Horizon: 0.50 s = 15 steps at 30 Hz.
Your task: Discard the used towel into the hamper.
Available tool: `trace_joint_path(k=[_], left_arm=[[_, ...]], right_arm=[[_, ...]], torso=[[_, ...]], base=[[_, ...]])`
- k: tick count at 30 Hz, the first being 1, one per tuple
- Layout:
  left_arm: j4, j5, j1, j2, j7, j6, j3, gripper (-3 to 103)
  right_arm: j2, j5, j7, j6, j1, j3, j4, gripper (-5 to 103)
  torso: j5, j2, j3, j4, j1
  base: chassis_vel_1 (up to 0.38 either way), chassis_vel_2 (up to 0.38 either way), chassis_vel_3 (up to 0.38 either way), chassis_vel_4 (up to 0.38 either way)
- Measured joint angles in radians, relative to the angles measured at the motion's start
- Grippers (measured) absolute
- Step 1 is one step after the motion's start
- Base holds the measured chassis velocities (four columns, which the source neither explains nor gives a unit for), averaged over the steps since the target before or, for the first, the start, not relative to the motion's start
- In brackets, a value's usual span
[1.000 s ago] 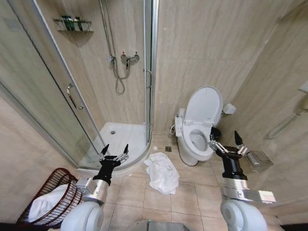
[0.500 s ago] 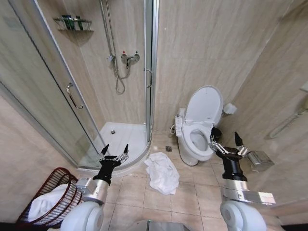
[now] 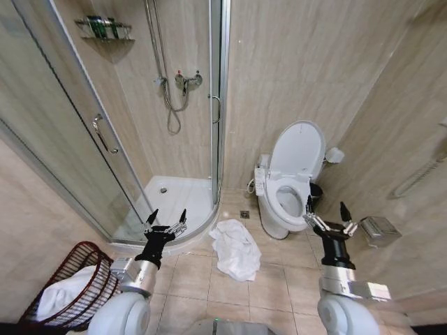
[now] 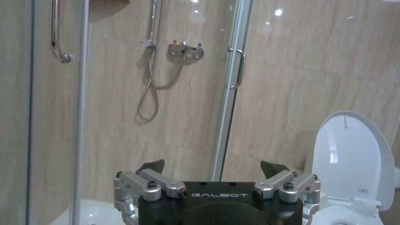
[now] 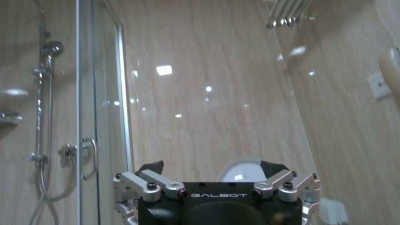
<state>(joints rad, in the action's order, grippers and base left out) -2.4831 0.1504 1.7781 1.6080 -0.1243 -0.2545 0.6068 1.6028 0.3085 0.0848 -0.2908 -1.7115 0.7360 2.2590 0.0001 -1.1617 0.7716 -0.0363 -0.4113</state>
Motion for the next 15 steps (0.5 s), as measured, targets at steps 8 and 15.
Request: trace_joint_path(k=[8,15], left_arm=[[0.000,0.000,0.000,0.000,0.000,0.000,0.000,100],[0.000,0.000,0.000,0.000,0.000,0.000,0.000,100]], right_arm=[[0.005,0.000,0.012,-0.004,-0.004,-0.002,-0.031,100],[0.005,0.001,0.007,0.040,0.004,-0.007,-0.008,100]], torso=[[-0.0001,0.043,-0.024,-0.0001,0.019],[-0.0001,0.084,-0.046,-0.0001,0.038]], base=[[0.000,0.000,0.000,0.000],[0.000,0.000,0.000,0.000]])
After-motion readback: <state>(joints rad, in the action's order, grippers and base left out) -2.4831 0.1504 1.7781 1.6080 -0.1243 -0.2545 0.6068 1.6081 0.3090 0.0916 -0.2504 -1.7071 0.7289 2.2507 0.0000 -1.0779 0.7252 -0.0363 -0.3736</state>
